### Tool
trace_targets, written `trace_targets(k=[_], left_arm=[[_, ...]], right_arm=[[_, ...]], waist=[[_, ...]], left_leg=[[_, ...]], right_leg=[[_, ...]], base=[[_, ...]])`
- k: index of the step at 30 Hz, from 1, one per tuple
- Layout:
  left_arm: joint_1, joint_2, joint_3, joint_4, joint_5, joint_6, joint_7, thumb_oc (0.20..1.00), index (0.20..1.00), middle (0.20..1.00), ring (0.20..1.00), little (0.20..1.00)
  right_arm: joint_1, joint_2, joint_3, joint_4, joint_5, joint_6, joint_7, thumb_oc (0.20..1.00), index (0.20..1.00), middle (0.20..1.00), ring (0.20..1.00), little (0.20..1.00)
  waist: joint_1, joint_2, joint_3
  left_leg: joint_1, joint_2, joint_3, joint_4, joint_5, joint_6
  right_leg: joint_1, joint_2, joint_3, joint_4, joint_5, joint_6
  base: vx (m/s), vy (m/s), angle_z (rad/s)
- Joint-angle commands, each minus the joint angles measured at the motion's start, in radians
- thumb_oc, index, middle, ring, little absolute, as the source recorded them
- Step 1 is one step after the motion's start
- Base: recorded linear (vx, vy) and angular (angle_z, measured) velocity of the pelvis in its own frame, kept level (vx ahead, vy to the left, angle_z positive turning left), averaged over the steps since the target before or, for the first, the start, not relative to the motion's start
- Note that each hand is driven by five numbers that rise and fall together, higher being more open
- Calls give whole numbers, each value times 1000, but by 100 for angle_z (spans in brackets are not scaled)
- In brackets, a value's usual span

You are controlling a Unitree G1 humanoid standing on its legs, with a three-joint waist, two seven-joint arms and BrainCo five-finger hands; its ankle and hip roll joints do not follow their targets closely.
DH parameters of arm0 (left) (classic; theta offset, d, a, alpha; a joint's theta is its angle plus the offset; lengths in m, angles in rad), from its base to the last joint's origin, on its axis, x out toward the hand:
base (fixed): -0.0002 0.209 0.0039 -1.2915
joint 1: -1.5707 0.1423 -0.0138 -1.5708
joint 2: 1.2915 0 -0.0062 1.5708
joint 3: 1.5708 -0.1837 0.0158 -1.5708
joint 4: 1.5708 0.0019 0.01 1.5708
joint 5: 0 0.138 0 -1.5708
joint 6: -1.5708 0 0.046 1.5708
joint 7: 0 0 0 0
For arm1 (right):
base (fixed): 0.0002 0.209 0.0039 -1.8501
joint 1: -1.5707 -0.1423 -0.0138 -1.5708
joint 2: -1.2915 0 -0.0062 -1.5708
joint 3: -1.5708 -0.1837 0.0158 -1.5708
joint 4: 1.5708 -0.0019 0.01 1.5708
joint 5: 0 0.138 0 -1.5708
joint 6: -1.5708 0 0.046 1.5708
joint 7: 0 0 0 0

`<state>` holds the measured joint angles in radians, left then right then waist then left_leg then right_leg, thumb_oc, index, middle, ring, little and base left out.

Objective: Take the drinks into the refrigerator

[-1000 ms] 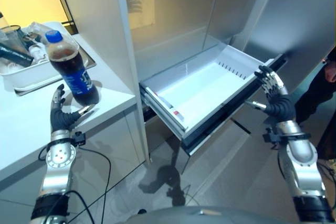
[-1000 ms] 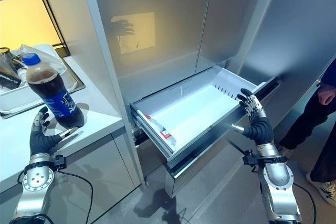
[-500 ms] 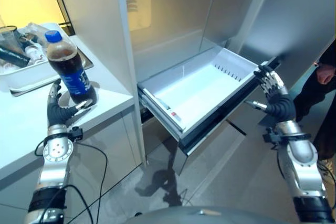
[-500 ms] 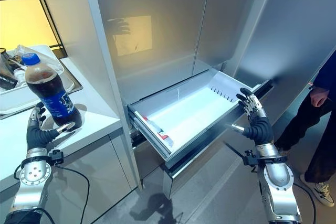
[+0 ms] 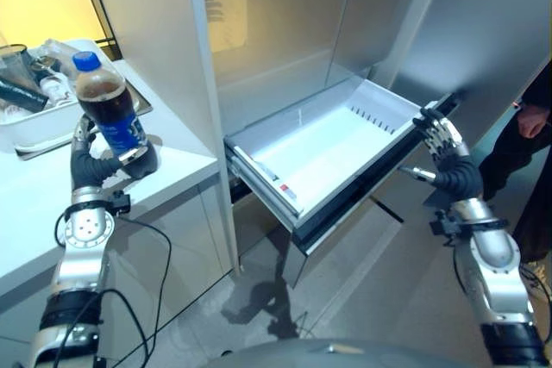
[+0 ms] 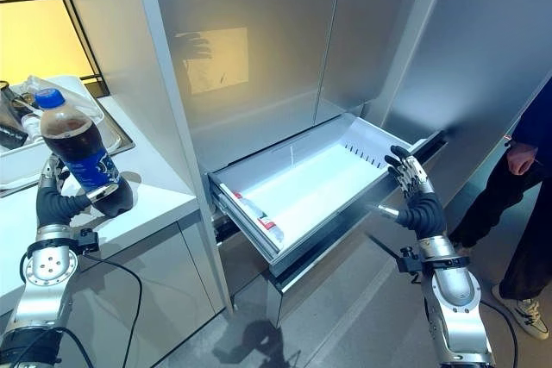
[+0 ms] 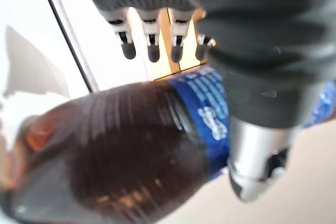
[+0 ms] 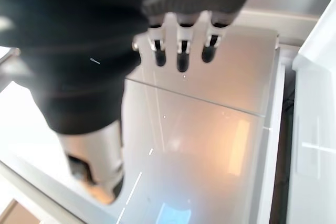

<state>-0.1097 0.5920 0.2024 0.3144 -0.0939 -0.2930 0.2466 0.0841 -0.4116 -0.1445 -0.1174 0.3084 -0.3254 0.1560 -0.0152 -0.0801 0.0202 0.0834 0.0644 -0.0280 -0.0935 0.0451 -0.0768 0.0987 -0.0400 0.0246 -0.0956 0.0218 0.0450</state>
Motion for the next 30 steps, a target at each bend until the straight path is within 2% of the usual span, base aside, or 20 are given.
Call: trace_targets(k=[1,15,26,27,28,29,30], left_arm=[[-138,43,-26,70,-7,-34,-5,1000,1000,1000,1000,1000],[-196,24,-91,140,-35,-5,-39,1000,1000,1000,1000,1000],[-206,20,-94,170,-41,-2,-46,1000,1000,1000,1000,1000],[-209,20,-95,173,-43,-2,-45,940,940,940,940,940],[-214,20,-95,178,-45,-3,-44,774,774,774,774,774],[-214,20,-95,178,-45,-3,-44,570,570,570,570,570],[-218,21,-97,178,-47,-3,-43,420,420,420,420,420]], right_arm=[[-27,-39,-19,-97,45,-30,-2,1000,1000,1000,1000,1000],[-31,-37,1,-117,59,-22,11,1000,1000,1000,1000,1000],[-15,-34,3,-128,58,-20,22,1000,1000,1000,1000,1000],[-14,-34,4,-128,58,-20,22,1000,1000,1000,1000,1000],[-14,-35,7,-128,59,-20,23,1000,1000,1000,1000,1000],[-14,-35,7,-128,59,-20,23,1000,1000,1000,1000,1000],[-14,-36,7,-130,58,-20,23,1000,1000,1000,1000,1000]], waist=[[-16,0,-3],[-29,-1,4],[-33,-1,0],[-34,-1,0],[-34,0,-1],[-34,0,-1],[-35,0,-1]], left_leg=[[61,-15,-8,6,-100,53],[62,-15,-1,6,-103,55],[64,-16,2,6,-106,55],[64,-16,1,6,-106,55],[64,-16,1,6,-107,55],[64,-16,1,6,-107,55],[64,-16,1,6,-107,55]], right_leg=[[8,-29,-34,70,-48,54],[2,-27,-26,74,-46,55],[2,-26,-23,75,-50,55],[2,-27,-23,75,-50,55],[2,-27,-23,75,-50,54],[2,-27,-23,75,-50,54],[1,-27,-22,76,-50,55]], base=[[0,0,0],[6,3,-3],[0,0,0],[18,3,-3],[13,4,-3],[0,0,0],[0,0,0]])
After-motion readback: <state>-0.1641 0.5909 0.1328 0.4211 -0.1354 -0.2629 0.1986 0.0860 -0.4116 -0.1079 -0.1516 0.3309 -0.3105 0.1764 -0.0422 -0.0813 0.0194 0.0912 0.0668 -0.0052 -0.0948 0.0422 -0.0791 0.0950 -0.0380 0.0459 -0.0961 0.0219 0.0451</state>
